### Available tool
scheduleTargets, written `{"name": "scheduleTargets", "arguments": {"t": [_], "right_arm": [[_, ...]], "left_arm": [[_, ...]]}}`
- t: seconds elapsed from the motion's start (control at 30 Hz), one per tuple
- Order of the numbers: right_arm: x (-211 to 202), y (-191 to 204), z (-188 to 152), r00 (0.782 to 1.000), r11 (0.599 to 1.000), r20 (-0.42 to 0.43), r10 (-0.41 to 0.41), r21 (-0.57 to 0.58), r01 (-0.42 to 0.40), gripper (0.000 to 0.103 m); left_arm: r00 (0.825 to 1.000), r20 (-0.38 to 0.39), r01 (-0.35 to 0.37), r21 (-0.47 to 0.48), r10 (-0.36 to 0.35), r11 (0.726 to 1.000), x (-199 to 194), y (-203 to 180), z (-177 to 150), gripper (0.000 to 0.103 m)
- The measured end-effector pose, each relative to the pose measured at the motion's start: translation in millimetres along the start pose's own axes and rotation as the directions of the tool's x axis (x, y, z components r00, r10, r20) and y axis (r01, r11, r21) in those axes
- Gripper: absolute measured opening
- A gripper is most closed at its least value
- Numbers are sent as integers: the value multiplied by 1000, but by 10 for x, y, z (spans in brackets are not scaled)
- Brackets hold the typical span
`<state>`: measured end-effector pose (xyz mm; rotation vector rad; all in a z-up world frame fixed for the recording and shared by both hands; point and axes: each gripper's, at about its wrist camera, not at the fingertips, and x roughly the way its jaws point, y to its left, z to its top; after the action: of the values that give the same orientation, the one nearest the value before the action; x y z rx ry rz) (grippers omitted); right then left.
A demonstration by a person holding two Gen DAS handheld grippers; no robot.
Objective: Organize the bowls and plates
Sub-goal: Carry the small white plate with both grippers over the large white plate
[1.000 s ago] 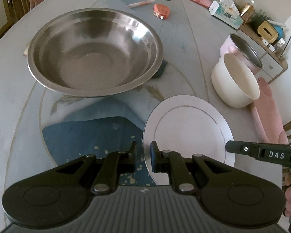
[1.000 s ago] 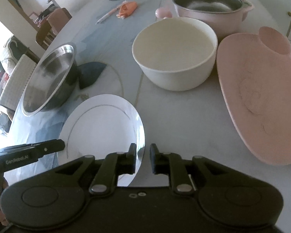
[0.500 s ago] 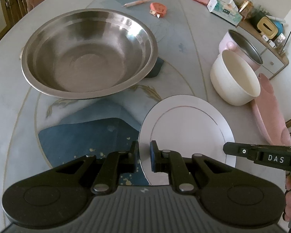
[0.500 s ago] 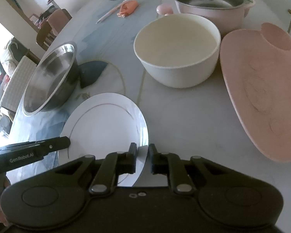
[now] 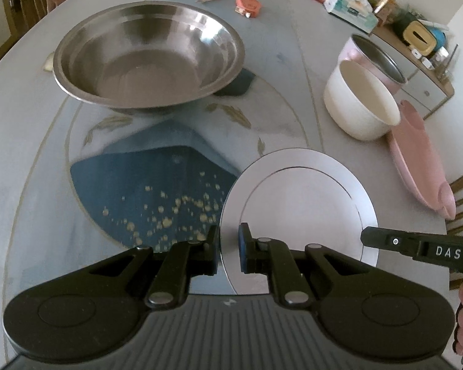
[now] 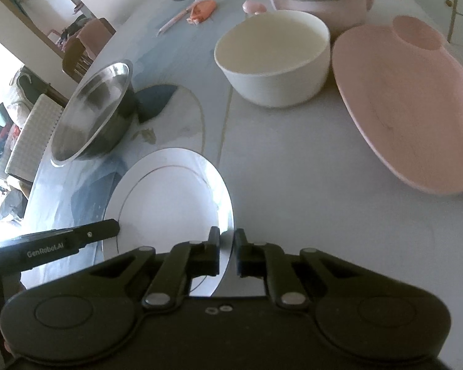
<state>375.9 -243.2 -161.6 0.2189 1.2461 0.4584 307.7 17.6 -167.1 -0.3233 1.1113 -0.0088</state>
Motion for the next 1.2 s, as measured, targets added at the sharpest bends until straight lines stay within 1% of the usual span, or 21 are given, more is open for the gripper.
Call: {"name": "scheduleTargets", "arguments": {"t": [0.27, 0.43, 0.67, 0.97, 1.2], "right_arm": [[-209, 65, -211, 1000, 999, 18, 8, 32, -8, 9], [-430, 102, -312, 998, 998, 49, 30, 46, -32, 8], [-762, 150, -479, 995, 997, 92, 25, 64, -31, 8], [-1105, 106, -850, 992, 992, 127, 4, 122, -20, 8], [-1316, 6, -1253, 989, 983, 145, -25, 183, -2, 8]], "left_arm": [[1000, 13, 16, 21, -16, 1000, -256, -38, -137, 11], [999, 31, 34, 37, -35, 999, -480, -76, -180, 11], [997, 47, 58, 76, -62, 995, -749, -211, -303, 11], [994, 25, 104, 129, -108, 986, -968, -387, -592, 11], [991, -7, 130, 198, -131, 972, -1044, -589, -869, 11]]}}
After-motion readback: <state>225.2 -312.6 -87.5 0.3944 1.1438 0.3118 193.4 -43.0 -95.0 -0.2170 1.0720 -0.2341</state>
